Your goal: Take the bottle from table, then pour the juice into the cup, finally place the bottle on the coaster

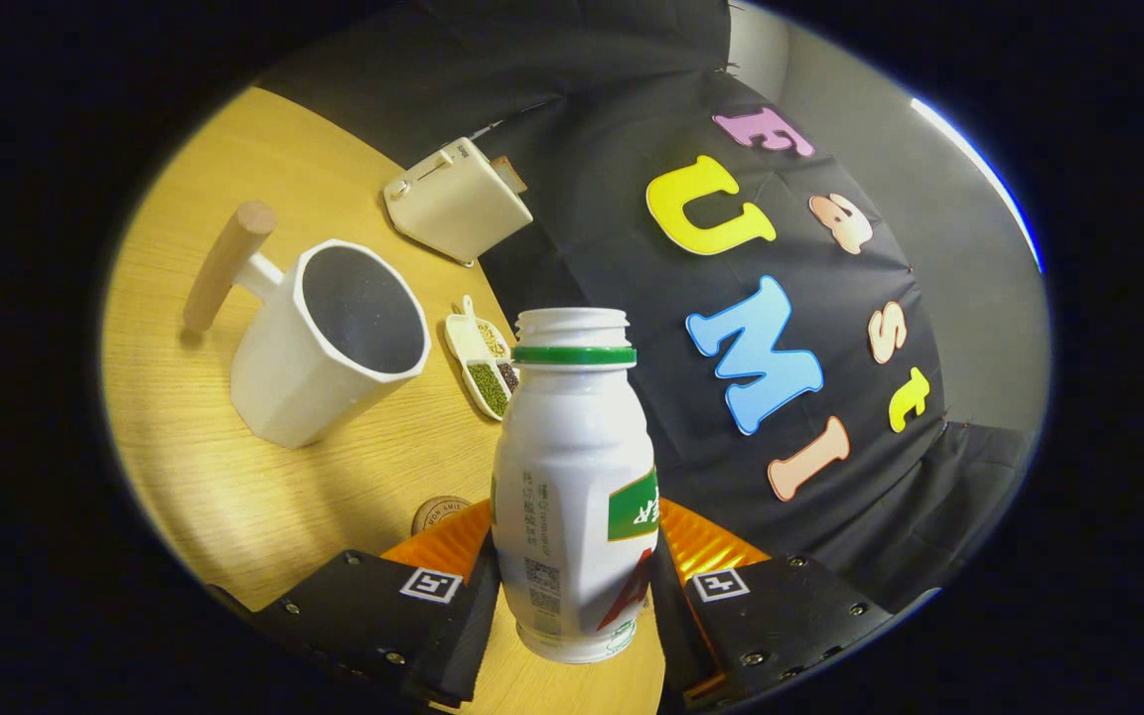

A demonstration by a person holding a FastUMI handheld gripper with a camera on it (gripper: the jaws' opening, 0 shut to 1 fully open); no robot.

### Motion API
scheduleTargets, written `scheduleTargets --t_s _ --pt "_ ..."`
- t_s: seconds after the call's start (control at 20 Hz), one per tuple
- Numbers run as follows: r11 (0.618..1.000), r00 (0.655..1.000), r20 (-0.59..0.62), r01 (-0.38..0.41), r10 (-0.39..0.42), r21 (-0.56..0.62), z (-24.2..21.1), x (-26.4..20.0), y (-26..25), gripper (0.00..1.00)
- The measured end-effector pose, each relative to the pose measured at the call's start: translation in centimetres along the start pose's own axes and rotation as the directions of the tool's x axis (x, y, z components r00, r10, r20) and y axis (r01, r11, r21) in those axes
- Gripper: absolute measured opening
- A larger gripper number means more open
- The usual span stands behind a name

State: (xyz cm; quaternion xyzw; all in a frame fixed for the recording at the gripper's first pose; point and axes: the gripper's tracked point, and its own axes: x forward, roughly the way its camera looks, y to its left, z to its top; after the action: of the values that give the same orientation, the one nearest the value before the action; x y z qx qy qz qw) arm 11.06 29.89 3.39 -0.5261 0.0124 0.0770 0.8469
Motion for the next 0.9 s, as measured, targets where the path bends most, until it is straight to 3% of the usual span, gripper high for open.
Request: scheduleTargets --t_s 0.9 --pt "0.965 0.998 0.027 0.061 -0.056 -0.257 1.3 0.0 -0.3 0.69"
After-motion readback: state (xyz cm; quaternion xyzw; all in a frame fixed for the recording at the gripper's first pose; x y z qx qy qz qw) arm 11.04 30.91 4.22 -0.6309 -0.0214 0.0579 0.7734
